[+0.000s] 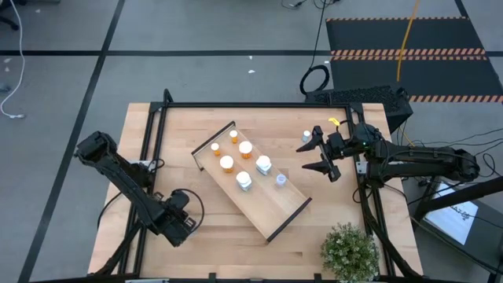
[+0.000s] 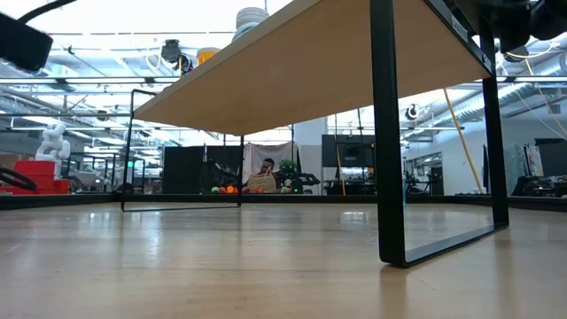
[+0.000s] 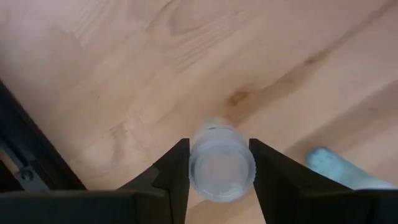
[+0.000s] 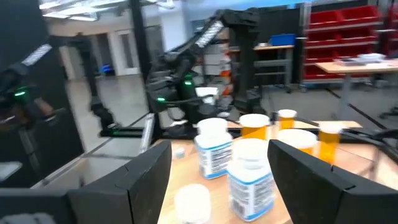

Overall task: Pick and place medicine bottles onto shelf by color
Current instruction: Put the transparent pill bottle on the shelf aligned with the transparent pill bottle

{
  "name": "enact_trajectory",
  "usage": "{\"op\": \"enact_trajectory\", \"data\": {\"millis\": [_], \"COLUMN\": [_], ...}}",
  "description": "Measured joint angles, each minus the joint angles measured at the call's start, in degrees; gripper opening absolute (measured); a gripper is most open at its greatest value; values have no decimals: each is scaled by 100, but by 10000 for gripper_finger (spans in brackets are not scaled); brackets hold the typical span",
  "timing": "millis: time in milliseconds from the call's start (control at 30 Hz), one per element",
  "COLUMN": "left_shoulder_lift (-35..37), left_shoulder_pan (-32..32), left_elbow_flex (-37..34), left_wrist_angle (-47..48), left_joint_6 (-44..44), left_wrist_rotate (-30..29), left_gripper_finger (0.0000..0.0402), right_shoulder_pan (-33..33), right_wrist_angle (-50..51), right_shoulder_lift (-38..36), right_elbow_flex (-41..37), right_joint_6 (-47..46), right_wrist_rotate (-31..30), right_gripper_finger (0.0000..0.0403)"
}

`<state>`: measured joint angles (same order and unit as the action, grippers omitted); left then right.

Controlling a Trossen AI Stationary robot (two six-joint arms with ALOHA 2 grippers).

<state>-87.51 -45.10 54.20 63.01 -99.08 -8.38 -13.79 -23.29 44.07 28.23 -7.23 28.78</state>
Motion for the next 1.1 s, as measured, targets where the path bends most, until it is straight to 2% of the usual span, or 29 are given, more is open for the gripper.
{"op": "enact_trajectory", "data": {"millis": [133, 267, 433, 600, 733, 900, 1000, 1100], "left_shoulder_lift": [310, 626, 894, 895, 895, 895, 890, 890], "left_shoulder_pan": [200, 402, 712, 1025, 1366, 1761, 1956, 2109], "left_elbow_flex": [231, 693, 1527, 2537, 3115, 3529, 3618, 3656], "left_wrist_angle": [165, 506, 574, 590, 580, 502, 91, -433], "left_joint_6": [636, 1543, 3256, 4972, 5928, 7096, 8039, 9001], "left_wrist_rotate": [-6, -194, -588, -1016, -1142, -1164, -1160, -1158], "left_gripper_finger": [161, 152, 137, 156, 156, 140, 145, 158], "right_shoulder_pan": [236, 591, 1075, 1423, 1708, 2001, 2119, 2158], "right_wrist_angle": [-152, -675, -1348, -1284, -946, -68, 723, 963], "right_shoulder_lift": [8, 172, 666, 1355, 1948, 2485, 2708, 2911], "right_elbow_flex": [0, 0, 38, 530, 1090, 1906, 2421, 2737], "right_joint_6": [-210, -653, -901, -887, -759, -375, -19, 209], "right_wrist_rotate": [-559, -835, -926, -950, -969, -1568, -2010, -2288], "right_gripper_finger": [263, 263, 263, 263, 263, 263, 263, 263]}}
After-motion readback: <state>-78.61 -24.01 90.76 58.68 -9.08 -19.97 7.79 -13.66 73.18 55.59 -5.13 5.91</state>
